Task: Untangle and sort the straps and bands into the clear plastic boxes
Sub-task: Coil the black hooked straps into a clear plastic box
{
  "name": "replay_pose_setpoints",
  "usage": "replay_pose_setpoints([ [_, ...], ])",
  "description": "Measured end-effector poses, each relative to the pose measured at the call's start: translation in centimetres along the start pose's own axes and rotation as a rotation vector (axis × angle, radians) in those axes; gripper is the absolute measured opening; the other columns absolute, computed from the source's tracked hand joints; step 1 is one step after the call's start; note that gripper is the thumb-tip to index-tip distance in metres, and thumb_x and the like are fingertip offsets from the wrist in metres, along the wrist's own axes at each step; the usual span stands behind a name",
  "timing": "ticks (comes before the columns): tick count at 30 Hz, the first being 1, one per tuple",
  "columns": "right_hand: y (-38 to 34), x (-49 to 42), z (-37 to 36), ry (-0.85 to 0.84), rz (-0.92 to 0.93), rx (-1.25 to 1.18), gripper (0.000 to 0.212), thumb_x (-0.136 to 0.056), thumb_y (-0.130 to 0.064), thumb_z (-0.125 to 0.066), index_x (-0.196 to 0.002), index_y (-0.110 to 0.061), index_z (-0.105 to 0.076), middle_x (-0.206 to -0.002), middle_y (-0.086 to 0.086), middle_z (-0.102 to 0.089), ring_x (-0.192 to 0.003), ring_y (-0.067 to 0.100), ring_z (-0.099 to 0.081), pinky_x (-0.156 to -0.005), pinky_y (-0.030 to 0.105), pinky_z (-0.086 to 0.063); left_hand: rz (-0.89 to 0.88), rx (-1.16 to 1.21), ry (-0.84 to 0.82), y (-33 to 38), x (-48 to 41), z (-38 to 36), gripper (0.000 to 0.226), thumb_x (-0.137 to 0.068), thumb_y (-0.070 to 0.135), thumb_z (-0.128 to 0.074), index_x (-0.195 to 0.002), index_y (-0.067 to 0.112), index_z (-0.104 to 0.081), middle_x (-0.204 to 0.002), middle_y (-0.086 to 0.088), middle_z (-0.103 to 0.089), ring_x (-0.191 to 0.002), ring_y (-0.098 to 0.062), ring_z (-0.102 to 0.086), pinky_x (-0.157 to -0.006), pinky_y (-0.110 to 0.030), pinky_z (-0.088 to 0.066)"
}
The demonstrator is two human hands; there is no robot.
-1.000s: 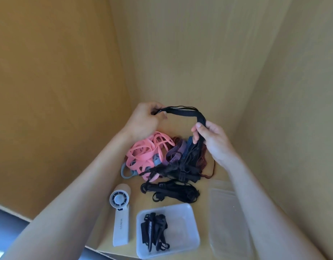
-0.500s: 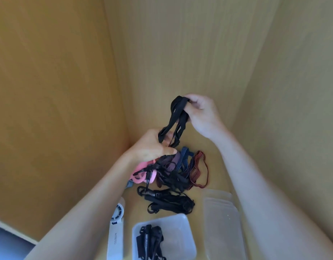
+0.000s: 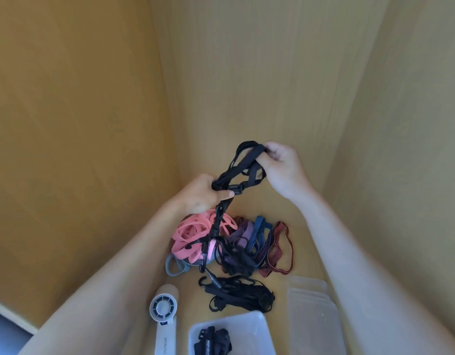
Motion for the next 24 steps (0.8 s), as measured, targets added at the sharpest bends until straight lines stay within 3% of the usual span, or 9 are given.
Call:
replay_pose_setpoints([
  [2,0.8,0.4,-0.8,-0.087,-0.057,0.031,0.017,-0.102,-0.019,-0.056,-0.094,-0.018,-0.072,-0.088,-0.005,-0.074,-0.075,-0.004,-0.065,-0.072,0.025,-0.05,-0.005,0.007,0.014,0.1,0.0,0.4,0.03,-0.095,0.021,-0.069,-0.067,0.018,-0.058,-0.041,0.019,-0.046,-0.042,-0.001,-0.041,-0.048,-0.015,-0.032],
  [5,2.4,1.4,-2.4,-0.245,-0.159,0.069,0.015,-0.097,-0.035,-0.063,-0.105,-0.022,-0.067,-0.093,-0.014,-0.066,-0.083,-0.005,-0.06,-0.079,0.023,-0.042,-0.025,0.029,0.025,0.4,0.1,0.9,0.021,-0.095,0.023,-0.069,-0.085,0.005,-0.072,-0.067,0.003,-0.066,-0.059,-0.012,-0.051,-0.062,-0.024,-0.039],
  [9,4.9,2.3,-2.9,-0.213,-0.268,0.005,0.059,-0.082,-0.04,-0.08,-0.131,-0.023,-0.053,-0.125,-0.011,-0.062,-0.116,0.005,-0.055,-0.102,0.028,-0.038,-0.034,0.064,0.066,0.5,0.2,1.7,0.021,-0.094,0.025,-0.07,-0.092,0.005,-0.076,-0.083,0.0,-0.077,-0.071,-0.009,-0.065,-0.08,-0.028,-0.05],
  [12,7.0,2.9,-3.7,-0.242,-0.362,-0.015,0.066,-0.08,-0.027,-0.084,-0.134,-0.024,-0.047,-0.131,-0.011,-0.058,-0.12,0.008,-0.053,-0.11,0.034,-0.035,-0.042,0.117,0.099,1.1,0.4,2.5,0.016,-0.096,0.019,-0.066,-0.089,0.006,-0.073,-0.066,0.011,-0.07,-0.053,0.003,-0.057,-0.066,-0.022,-0.045],
  [15,9.1,3.6,-5.3,-0.332,-0.455,0.102,0.075,-0.083,-0.024,-0.08,-0.147,-0.023,-0.041,-0.14,-0.007,-0.055,-0.12,0.011,-0.055,-0.115,0.043,-0.036,-0.058,0.142,0.134,1.9,0.5,3.3,0.015,-0.097,0.017,-0.065,-0.086,0.009,-0.071,-0.056,0.016,-0.064,-0.043,0.005,-0.05,-0.053,-0.013,-0.036],
  [17,10.2,4.0,-6.7,-0.418,-0.44,0.181,0.058,-0.088,-0.026,-0.076,-0.14,-0.024,-0.052,-0.138,-0.009,-0.057,-0.122,0.012,-0.056,-0.114,0.044,-0.038,-0.073,0.148,0.153,2.3,0.7,3.6,0.015,-0.098,0.014,-0.065,-0.087,0.007,-0.072,-0.055,0.017,-0.064,-0.043,0.004,-0.05,-0.052,-0.012,-0.037],
  [19,10.9,4.6,-8.1,-0.484,-0.412,0.206,0.039,-0.092,-0.026,-0.073,-0.129,-0.022,-0.063,-0.132,-0.009,-0.061,-0.124,0.012,-0.055,-0.111,0.036,-0.039,-0.071,0.159,0.163,2.4,0.7,3.7,0.015,-0.098,0.011,-0.063,-0.091,0.001,-0.072,-0.052,0.017,-0.061,-0.042,0.004,-0.05,-0.049,-0.01,-0.036],
  [21,12.1,5.0,-9.3,-0.492,-0.39,0.193,0.028,-0.093,-0.023,-0.071,-0.121,-0.021,-0.067,-0.118,-0.01,-0.064,-0.118,0.011,-0.057,-0.102,0.028,-0.041,-0.067,0.155,0.168,2.4,0.8,3.6,0.016,-0.098,0.009,-0.063,-0.087,0.001,-0.07,-0.046,0.017,-0.056,-0.039,0.003,-0.047,-0.045,-0.008,-0.033],
  [24,13.8,5.3,-10.8,-0.453,-0.376,0.218,0.018,-0.091,-0.022,-0.073,-0.108,-0.023,-0.067,-0.109,-0.01,-0.066,-0.108,0.014,-0.062,-0.091,0.025,-0.046,-0.045,0.16,0.191,2.0,1.0,3.4,0.017,-0.097,0.013,-0.064,-0.087,0.002,-0.072,-0.053,0.015,-0.061,-0.04,0.003,-0.047,-0.048,-0.012,-0.034],
])
Point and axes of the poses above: each hand's wrist, its own x-axis away from the middle knuckle, its own z-axis out of the back of the hand, y = z × x, the point moved 5 cm from there along -x, towards the middle knuckle
